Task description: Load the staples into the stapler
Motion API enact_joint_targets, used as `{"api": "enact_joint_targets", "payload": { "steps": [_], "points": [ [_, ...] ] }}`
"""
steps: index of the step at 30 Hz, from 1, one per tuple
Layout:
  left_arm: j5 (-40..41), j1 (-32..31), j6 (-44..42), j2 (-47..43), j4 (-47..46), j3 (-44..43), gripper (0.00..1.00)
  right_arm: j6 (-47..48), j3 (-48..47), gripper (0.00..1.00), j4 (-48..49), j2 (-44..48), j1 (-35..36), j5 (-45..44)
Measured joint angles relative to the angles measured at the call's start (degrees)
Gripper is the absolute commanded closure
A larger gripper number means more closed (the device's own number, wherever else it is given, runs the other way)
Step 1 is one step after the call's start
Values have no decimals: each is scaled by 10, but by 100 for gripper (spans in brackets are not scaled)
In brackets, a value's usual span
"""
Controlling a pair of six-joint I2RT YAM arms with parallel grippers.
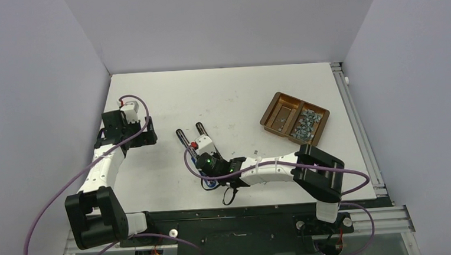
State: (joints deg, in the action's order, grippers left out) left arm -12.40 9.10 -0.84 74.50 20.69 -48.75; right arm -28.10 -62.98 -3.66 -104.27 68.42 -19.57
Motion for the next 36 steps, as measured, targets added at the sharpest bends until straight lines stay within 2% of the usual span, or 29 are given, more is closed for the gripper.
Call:
{"api": "enact_joint_targets", "payload": {
  "steps": [17,36],
  "points": [
    [-3,0,2,2,-6,2,4,-5,19,92,23,40,9,-22],
    [-5,0,2,2,-6,3,4,-3,20,91,36,41,5,17]
  ]
}}
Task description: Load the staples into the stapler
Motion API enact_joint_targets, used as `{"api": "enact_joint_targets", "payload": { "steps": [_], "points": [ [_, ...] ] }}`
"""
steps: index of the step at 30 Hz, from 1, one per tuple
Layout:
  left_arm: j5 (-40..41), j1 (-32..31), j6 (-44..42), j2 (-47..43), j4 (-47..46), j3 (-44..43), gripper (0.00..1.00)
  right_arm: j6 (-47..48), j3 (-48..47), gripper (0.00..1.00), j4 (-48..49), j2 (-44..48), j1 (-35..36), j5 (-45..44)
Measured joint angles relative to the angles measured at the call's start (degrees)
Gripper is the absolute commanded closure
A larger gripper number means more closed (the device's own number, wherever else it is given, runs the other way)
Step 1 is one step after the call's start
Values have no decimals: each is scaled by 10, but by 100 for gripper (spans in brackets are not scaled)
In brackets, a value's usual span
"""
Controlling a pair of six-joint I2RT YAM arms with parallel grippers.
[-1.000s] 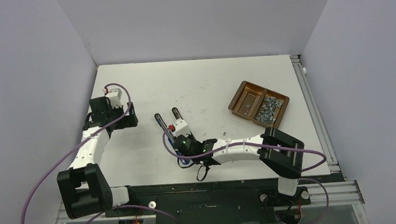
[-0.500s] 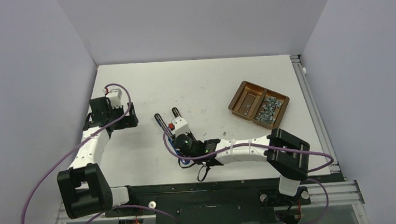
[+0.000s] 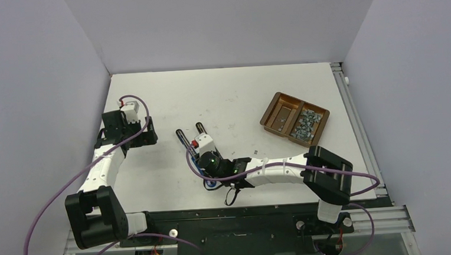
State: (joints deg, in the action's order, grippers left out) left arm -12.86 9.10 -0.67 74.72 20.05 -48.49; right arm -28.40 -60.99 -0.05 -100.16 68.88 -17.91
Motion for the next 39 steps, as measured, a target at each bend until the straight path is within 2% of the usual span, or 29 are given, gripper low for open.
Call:
{"api": "enact_joint_targets", "payload": {
  "steps": [39],
  "points": [
    [-5,0,0,-1,0,0,4,-19,6,92,-18,-2,-10,26]
  ]
}}
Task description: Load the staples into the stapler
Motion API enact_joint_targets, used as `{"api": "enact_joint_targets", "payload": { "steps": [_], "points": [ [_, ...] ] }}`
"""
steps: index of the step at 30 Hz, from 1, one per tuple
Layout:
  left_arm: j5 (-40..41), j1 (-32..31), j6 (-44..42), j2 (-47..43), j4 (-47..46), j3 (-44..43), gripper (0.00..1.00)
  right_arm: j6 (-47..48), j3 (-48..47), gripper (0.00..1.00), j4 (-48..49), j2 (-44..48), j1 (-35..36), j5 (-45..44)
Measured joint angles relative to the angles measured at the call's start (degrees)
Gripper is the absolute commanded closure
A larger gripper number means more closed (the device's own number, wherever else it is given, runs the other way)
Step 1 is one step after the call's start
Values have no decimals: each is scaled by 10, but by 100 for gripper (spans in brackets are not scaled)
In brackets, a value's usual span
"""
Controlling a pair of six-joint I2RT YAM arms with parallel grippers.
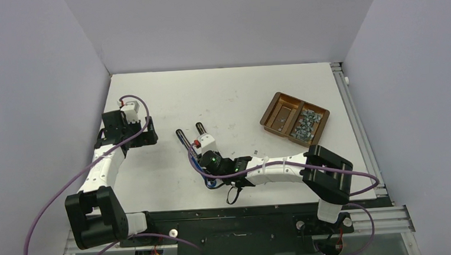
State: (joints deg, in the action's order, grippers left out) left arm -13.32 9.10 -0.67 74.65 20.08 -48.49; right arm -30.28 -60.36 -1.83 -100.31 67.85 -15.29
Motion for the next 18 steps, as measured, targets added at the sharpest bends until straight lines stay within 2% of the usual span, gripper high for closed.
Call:
{"api": "enact_joint_targets", "payload": {
  "steps": [18],
  "points": [
    [0,0,0,-3,0,0,4,0,0,92,-2,-15,0,14]
  ]
}}
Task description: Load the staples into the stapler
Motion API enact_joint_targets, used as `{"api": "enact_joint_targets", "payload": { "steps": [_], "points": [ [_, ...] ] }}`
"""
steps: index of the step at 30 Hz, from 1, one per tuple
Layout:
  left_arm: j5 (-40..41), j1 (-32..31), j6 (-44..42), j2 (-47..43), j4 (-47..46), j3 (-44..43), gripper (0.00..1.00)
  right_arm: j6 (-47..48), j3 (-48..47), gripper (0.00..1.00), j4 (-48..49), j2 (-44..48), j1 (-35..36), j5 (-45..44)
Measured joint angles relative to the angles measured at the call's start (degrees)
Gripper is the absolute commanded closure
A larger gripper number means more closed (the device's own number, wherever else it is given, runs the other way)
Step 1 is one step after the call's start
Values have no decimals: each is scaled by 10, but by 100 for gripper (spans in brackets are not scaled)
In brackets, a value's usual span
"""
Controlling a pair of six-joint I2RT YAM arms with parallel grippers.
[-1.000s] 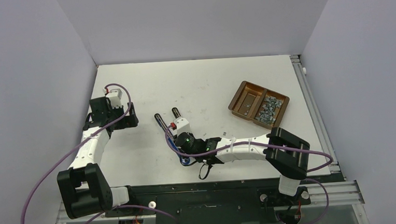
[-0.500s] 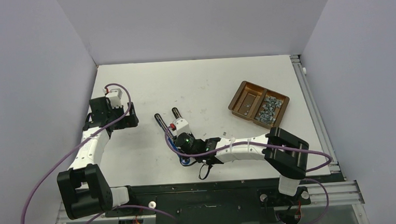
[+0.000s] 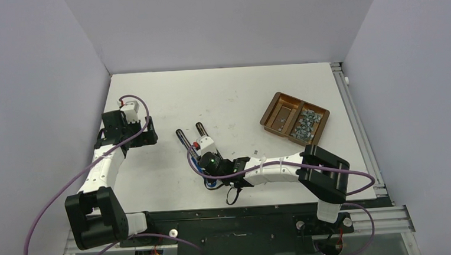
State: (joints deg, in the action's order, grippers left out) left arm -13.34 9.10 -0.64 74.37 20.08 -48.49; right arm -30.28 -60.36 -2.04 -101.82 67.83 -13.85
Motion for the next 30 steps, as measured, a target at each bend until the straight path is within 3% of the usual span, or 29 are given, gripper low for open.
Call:
{"api": "enact_joint_targets", "payload": {
  "steps": [30],
  "points": [
    [-3,0,0,-4,0,0,4,9,10,92,10,11,1,-19]
  ]
}}
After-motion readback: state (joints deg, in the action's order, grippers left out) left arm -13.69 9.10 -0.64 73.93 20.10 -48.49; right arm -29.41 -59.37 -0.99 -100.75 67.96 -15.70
